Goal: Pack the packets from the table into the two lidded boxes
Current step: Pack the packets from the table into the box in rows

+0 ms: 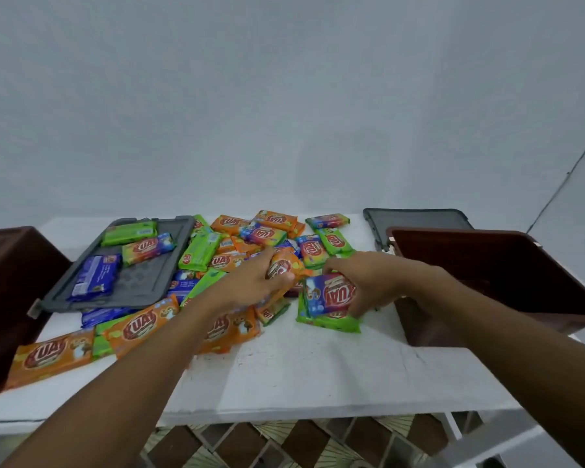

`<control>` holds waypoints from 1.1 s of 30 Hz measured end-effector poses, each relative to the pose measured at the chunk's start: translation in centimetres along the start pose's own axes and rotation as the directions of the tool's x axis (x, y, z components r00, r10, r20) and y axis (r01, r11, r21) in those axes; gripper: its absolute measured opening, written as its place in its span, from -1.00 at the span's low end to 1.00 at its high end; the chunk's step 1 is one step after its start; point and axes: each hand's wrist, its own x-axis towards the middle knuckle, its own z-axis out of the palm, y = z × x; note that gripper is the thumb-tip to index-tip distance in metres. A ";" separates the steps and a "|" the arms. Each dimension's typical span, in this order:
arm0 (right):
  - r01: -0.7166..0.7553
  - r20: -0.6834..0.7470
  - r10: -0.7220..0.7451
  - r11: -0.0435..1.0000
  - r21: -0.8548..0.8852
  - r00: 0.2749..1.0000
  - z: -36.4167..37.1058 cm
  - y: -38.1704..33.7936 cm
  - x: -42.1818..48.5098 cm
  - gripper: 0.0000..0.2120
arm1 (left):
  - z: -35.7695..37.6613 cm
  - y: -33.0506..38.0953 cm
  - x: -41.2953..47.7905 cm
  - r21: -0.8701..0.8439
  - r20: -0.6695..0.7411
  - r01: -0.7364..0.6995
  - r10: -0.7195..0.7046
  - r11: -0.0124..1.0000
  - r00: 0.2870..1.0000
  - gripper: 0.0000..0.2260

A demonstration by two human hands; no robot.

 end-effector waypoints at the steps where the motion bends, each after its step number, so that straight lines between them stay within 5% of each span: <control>1: -0.004 -0.011 0.004 0.999 0.037 1.000 -0.8 1.0 -0.6 -0.25 | -0.2 1.0 0.5 -0.072 -0.017 0.009 -0.010 0.997 1.000 -0.42; 6: 0.022 -0.219 0.025 0.978 0.209 0.975 -2.8 6.8 -3.8 -0.49 | -1.2 5.2 3.9 -0.370 -0.231 -0.084 -0.004 0.925 0.973 -0.69; 10: 0.053 -0.356 0.100 0.918 0.394 0.929 -3.5 13.3 -7.0 -0.77 | -1.5 11.0 6.5 -0.510 -0.312 -0.187 0.021 0.839 0.950 -0.72; 16: -0.136 -0.209 0.175 0.973 0.187 0.962 -2.7 22.9 -10.2 -0.87 | 1.5 18.7 11.1 -0.528 -0.247 -0.237 0.120 0.816 0.962 -0.80; 20: -0.185 -0.037 0.183 0.981 -0.060 0.982 0.1 26.3 -9.7 -0.86 | 6.0 21.4 14.3 -0.118 -0.147 -0.228 0.210 0.967 0.967 -0.89; 23: -0.211 0.050 0.218 0.971 -0.114 0.975 2.4 27.3 -9.1 -0.90 | 9.4 22.2 15.9 0.248 0.017 -0.198 0.200 0.948 0.980 -0.83; 26: -0.222 0.022 0.232 0.951 -0.215 0.972 4.1 27.9 -8.4 -0.73 | 11.8 22.3 16.6 0.559 0.067 -0.143 0.127 0.817 0.990 -0.82; 29: -0.205 -0.045 0.202 0.917 -0.342 0.978 5.0 28.2 -7.9 -0.57 | 13.1 22.4 16.7 0.810 0.055 -0.116 0.123 0.575 0.991 -0.88; 31: -0.184 -0.053 0.177 0.911 -0.368 0.983 5.3 28.4 -7.7 -0.55 | 13.5 22.4 16.8 0.871 0.072 -0.144 0.168 0.470 0.983 -0.82; 33: -0.157 -0.034 0.154 0.942 -0.296 0.988 5.5 28.5 -7.6 -0.54 | 13.6 22.6 17.0 0.858 0.140 -0.211 0.182 0.468 0.973 -0.75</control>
